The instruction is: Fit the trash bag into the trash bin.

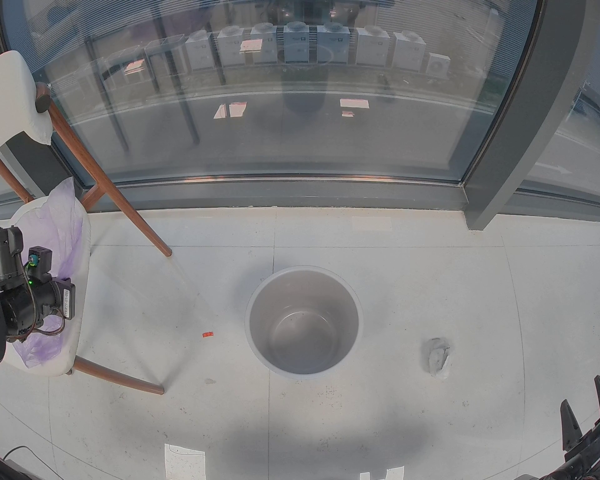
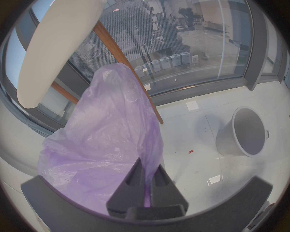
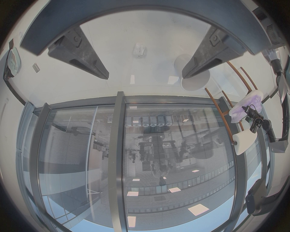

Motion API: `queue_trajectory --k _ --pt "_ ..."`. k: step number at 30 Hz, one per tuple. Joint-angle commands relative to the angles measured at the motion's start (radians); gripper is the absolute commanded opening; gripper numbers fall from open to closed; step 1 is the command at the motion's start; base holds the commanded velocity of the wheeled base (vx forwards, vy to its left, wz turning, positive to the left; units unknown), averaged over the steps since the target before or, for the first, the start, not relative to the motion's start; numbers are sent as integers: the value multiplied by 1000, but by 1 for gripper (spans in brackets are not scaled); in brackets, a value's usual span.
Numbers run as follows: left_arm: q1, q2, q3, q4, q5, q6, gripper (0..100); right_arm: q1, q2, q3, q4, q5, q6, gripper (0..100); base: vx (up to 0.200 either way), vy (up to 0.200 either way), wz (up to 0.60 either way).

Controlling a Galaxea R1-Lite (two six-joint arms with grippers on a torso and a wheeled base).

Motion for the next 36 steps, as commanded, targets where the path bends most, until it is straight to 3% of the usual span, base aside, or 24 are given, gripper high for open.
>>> queue_trajectory --k 1,5,7,14,17,20,24,28,29,30,36 --pt "1 -211 64 -2 -33 -45 0 0 -12 17 -2 0 1 100 0 0 0" --pt "1 -341 76 2 -73 -155 0 0 -12 17 0 0 1 100 0 0 0" --pt "-10 -398 68 -2 -151 -272 0 0 -12 17 0 0 1 100 0 0 0" --pt "-28 -396 48 -6 -294 -376 0 2 2 17 0 0 1 100 0 0 0" --pt "-136 -378 5 -2 -384 -418 0 -3 13 17 0 0 2 100 0 0 0" --pt "-199 -352 -18 -4 -403 -430 0 -6 15 17 0 0 2 100 0 0 0" --pt "-453 -258 -119 -4 -417 -439 0 -10 11 17 0 0 5 100 0 0 0" --pt "-619 -160 -156 -12 -435 -454 0 -7 4 17 0 0 7 100 0 0 0" --pt "-619 -160 -156 -12 -435 -454 0 -7 4 17 0 0 7 100 0 0 0" --pt "-689 -114 -166 -38 -444 -456 0 -6 1 17 0 0 7 100 0 0 0" --pt "-804 64 -215 -162 -447 -457 0 -4 -2 17 0 0 7 100 0 0 0"
